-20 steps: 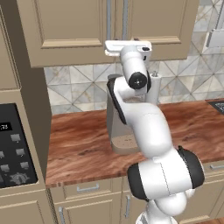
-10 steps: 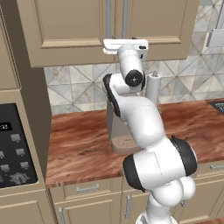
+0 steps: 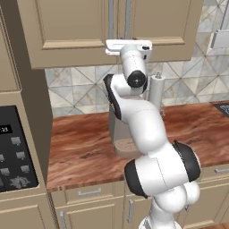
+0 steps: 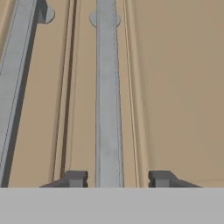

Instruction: Get the candle and the liquor from the cabinet and move them to the dining counter.

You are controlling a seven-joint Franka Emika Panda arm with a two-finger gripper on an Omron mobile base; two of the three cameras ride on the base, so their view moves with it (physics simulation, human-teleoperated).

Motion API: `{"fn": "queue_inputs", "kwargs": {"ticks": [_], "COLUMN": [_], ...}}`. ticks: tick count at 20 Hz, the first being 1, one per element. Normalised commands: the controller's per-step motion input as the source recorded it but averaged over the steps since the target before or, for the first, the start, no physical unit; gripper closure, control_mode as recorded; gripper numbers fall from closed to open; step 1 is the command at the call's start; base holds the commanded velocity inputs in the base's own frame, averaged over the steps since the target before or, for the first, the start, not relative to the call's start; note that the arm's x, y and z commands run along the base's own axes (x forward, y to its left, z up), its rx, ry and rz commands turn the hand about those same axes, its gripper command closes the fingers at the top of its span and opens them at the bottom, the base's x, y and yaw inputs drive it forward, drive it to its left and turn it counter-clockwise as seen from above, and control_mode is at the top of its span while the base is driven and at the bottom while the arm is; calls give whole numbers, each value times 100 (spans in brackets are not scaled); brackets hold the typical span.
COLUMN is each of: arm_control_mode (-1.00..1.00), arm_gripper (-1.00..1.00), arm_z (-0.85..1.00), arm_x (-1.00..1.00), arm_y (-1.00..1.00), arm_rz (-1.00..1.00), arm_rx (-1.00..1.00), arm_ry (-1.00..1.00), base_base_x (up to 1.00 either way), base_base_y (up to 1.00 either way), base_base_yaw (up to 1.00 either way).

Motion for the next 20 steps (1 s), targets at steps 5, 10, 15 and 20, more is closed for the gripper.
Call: {"fn": "queue_inputs", "kwargs": {"ticks": [5,10,15,20], "arm_control_mode": [-100,-100,-100,-100], "arm_gripper": [100,100,100,100], "arm_z": [-20,-22,-5,0], "arm_x": [1,0,-47,-100], "arm_y": [2,0,-34,-63], "arm_rz": [0,1,0,0], "arm_rx": [-1,-6,-4,0], "arm_ry": [4,5,10,1], "base_base_x": [0,0,0,0], "base_base_y": [0,0,0,0], "base_base_yaw": [0,0,0,0]}}
